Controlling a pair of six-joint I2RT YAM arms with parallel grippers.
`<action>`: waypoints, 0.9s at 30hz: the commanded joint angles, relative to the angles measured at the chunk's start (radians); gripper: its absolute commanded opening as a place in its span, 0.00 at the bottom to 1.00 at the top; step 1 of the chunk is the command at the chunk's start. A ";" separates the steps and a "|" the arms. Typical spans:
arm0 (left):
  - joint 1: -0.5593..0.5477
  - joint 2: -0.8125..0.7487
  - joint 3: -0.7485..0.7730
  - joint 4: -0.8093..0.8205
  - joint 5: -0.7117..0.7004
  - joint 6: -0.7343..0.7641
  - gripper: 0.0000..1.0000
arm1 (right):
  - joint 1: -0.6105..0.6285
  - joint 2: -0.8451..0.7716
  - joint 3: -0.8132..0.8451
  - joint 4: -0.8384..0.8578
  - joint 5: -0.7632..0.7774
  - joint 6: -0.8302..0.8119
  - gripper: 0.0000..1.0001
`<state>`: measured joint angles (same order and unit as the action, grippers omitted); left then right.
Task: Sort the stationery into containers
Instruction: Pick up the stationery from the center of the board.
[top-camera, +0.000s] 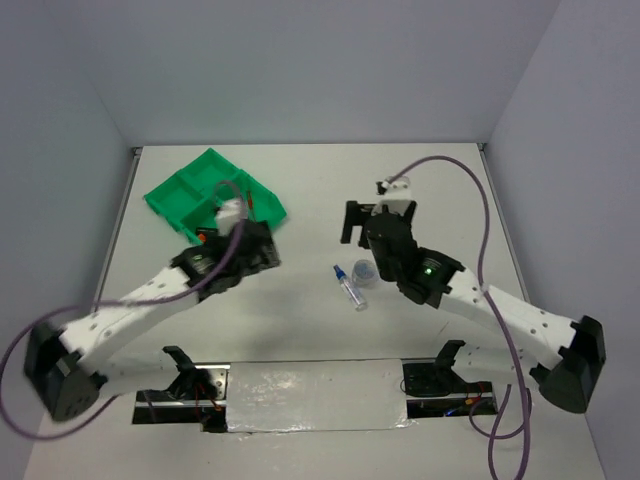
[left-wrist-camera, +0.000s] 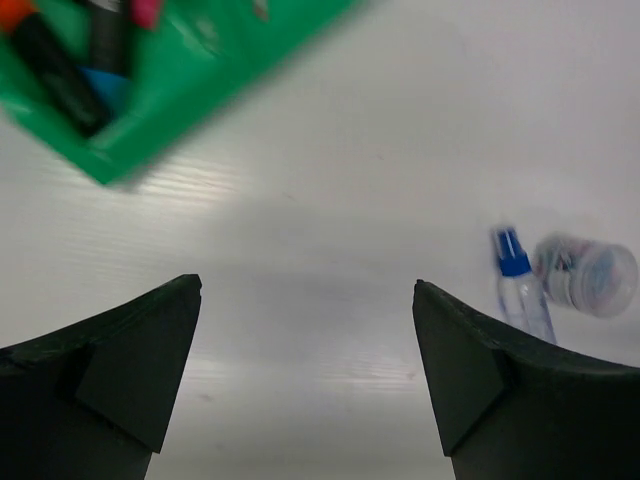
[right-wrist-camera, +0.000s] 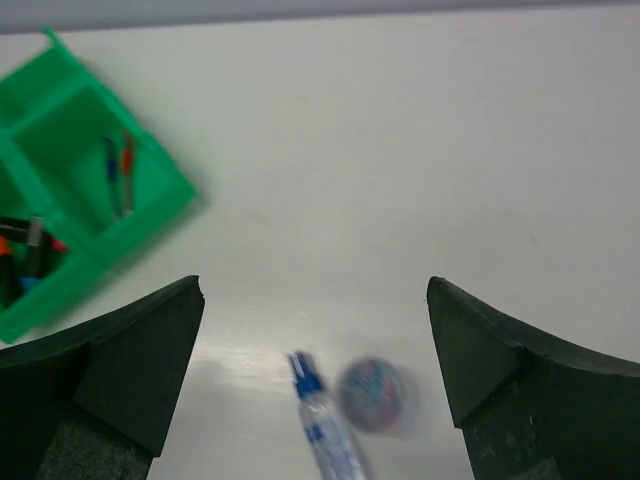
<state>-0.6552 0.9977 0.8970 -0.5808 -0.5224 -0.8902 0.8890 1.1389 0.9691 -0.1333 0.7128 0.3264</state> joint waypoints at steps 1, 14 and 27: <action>-0.194 0.279 0.115 0.024 -0.077 -0.209 0.99 | -0.028 -0.146 -0.102 -0.316 0.152 0.187 1.00; -0.268 0.919 0.568 -0.132 0.056 -0.495 0.99 | -0.044 -0.435 -0.254 -0.423 0.060 0.197 1.00; -0.288 1.068 0.692 -0.157 0.064 -0.555 0.94 | -0.044 -0.469 -0.285 -0.347 -0.022 0.142 1.00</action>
<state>-0.9451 2.0323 1.5490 -0.7139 -0.4644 -1.4151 0.8478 0.6888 0.6937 -0.5282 0.7086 0.4866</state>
